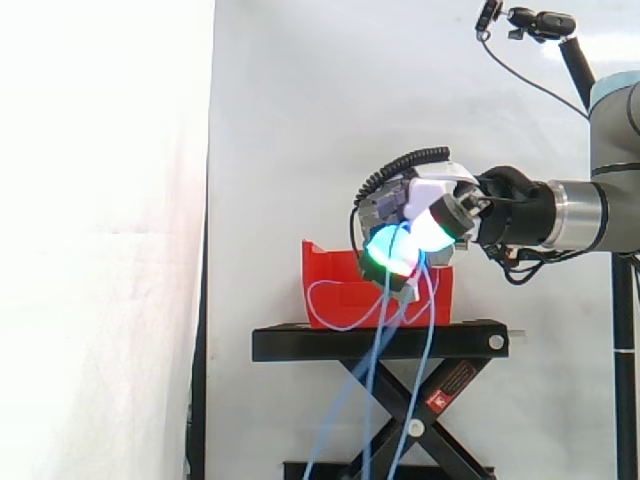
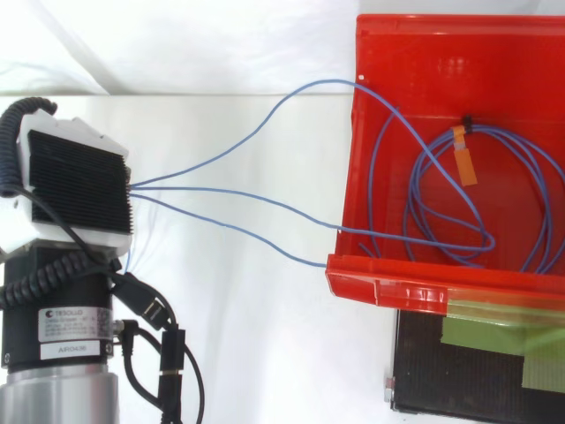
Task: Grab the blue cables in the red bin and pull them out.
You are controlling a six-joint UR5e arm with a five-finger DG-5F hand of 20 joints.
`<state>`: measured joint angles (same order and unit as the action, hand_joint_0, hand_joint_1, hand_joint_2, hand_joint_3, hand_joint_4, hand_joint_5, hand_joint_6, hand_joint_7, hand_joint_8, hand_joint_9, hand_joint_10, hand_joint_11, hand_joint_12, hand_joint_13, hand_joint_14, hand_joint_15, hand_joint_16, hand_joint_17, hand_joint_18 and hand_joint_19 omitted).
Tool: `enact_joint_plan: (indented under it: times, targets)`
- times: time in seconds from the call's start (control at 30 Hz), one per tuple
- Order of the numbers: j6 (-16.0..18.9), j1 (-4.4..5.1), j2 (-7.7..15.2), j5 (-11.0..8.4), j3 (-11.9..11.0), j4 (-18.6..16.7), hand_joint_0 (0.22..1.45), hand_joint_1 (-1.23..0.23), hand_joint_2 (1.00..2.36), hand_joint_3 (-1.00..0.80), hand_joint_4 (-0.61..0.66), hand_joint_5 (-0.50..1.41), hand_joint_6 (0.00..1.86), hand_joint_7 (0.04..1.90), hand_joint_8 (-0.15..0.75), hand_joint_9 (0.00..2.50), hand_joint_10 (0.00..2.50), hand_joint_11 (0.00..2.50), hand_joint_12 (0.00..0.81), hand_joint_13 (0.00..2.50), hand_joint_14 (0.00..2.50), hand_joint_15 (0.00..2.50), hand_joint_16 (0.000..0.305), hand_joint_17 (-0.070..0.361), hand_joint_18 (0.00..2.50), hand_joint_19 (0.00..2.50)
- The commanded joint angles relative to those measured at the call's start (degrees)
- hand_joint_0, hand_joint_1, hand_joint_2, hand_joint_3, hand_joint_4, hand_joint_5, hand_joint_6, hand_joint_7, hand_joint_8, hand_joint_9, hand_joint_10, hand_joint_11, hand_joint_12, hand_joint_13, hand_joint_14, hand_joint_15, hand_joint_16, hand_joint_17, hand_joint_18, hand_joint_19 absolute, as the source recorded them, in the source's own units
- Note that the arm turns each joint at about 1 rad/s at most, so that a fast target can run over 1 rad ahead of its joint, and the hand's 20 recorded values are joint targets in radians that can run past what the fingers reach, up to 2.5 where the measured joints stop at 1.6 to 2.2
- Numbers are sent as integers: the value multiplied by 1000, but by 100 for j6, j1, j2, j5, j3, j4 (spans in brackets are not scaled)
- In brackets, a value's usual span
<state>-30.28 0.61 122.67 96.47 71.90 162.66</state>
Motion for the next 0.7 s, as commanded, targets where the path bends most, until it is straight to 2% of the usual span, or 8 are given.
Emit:
enact_joint_plan:
  times: [0.0, 0.3, 0.47, 0.57, 0.67]
  targets:
    - [1, -17, 2, 4, -1, 2, 881, -1126, 1004, -890, 384, 528, 1031, 292, 357, 990, 222, 1586, 370, 876, 2500, 603, 49, 109, 1068, 971]
    - [1, -35, 2, 4, -1, 2, 905, -1126, 1008, -804, 387, 522, 1014, 294, 353, 972, 235, 1586, 366, 862, 2500, 605, 48, 108, 1052, 1014]
    - [1, -35, 2, 4, -1, 2, 853, -1071, 1004, -886, 380, 541, 973, 308, 365, 977, 226, 1579, 368, 858, 2500, 594, 49, 110, 1025, 976]
    - [1, -35, 2, 4, 8, -7, 792, -1024, 1000, -999, 384, 600, 879, 356, 373, 987, 237, 1575, 374, 864, 2500, 578, 50, 112, 1004, 905]
    - [-8, -35, -6, 4, -1, 2, 760, -978, 1000, -1000, 381, 644, 808, 394, 384, 1007, 220, 1570, 379, 869, 2500, 571, 52, 118, 996, 846]
